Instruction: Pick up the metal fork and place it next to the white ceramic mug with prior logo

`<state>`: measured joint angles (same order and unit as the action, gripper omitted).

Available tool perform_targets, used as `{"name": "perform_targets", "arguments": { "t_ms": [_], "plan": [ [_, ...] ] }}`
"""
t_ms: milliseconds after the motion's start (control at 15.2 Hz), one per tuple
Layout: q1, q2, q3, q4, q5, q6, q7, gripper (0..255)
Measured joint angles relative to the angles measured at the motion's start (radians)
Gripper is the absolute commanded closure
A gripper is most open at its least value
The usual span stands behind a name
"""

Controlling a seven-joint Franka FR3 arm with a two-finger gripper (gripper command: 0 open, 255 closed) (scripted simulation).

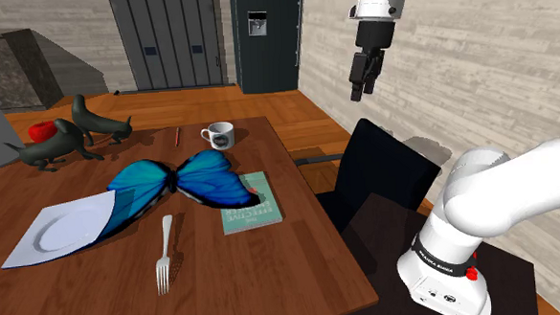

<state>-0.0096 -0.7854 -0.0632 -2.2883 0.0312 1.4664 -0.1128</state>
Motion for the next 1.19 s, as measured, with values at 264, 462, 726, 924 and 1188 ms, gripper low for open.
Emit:
{"name": "perform_targets", "arguments": {
  "t_ms": [264, 462, 726, 924, 1188],
  "plan": [
    [0.004, -0.01, 0.048, -0.04, 0.029, 0.041, 0.064, 0],
    [0.015, -0.001, 0.124, -0.077, 0.076, 0.104, 0.162, 0],
    [0.028, 0.018, 0.225, -0.116, 0.133, 0.186, 0.29, 0],
    [0.032, 0.066, 0.302, -0.124, 0.167, 0.262, 0.383, 0],
    [0.032, 0.144, 0.409, -0.126, 0.2, 0.368, 0.511, 0]
  ]
}}
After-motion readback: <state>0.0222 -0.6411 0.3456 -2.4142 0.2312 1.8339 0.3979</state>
